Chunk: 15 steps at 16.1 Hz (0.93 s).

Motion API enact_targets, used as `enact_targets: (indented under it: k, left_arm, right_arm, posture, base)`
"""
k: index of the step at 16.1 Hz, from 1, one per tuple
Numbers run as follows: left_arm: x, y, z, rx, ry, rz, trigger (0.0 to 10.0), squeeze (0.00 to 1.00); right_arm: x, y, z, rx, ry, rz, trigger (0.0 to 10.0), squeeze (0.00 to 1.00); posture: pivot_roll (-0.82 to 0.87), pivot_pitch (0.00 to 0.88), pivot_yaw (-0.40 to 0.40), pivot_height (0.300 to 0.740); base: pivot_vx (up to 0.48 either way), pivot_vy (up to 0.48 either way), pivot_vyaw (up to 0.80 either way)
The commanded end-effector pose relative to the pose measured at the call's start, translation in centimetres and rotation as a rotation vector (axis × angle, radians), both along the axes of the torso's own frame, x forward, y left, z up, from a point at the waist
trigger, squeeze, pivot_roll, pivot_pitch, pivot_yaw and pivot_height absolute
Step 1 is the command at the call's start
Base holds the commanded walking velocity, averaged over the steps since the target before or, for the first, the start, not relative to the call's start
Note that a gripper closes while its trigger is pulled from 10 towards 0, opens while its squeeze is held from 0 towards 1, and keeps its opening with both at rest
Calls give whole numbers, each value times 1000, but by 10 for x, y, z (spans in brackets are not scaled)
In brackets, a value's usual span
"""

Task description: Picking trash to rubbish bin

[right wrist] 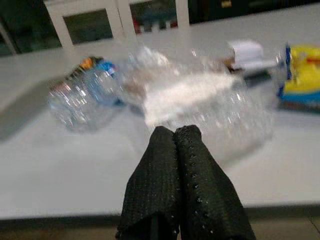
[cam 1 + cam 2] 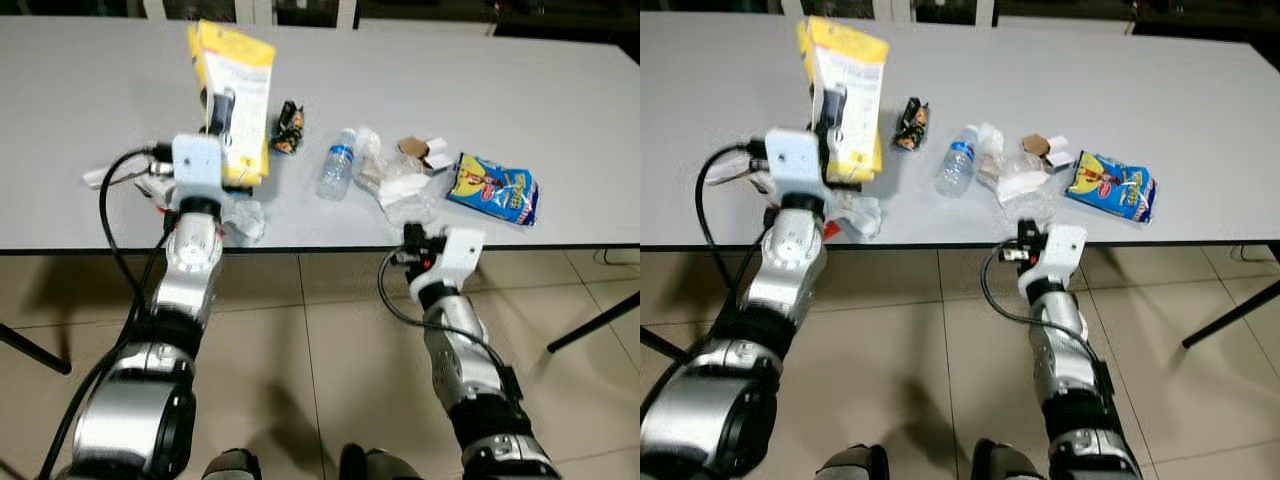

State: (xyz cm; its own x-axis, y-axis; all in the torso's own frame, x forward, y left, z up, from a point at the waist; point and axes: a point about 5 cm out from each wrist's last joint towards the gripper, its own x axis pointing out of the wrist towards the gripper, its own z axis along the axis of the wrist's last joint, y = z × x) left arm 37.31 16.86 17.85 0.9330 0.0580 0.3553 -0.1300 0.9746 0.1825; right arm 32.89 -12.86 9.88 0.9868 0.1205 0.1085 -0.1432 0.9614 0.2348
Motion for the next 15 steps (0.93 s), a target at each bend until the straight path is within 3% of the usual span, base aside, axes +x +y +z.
enact_targets:
  k: [1,8,15]
  left_arm:
    - [-3,-3,4,-8,-28,-23,10000,0]
    - [-28,-4,-31,57,69,-54,10000,0]
    - [-30,-11,-31,47,87,-45,10000,0]
  right_arm:
    - [2,-2,4,0,-19,-4,10000,0]
    - [11,5,39,-1,-130,43,10000,0]
    - [6,14,23,-6,-58,78,10000,0]
  posture:
    - [-21,31,-64,740]
    - [-16,20,-68,740]
    - [-7,60,-81,740]
  base:
    - [0,0,0]
    - [0,0,0]
    - [0,0,0]
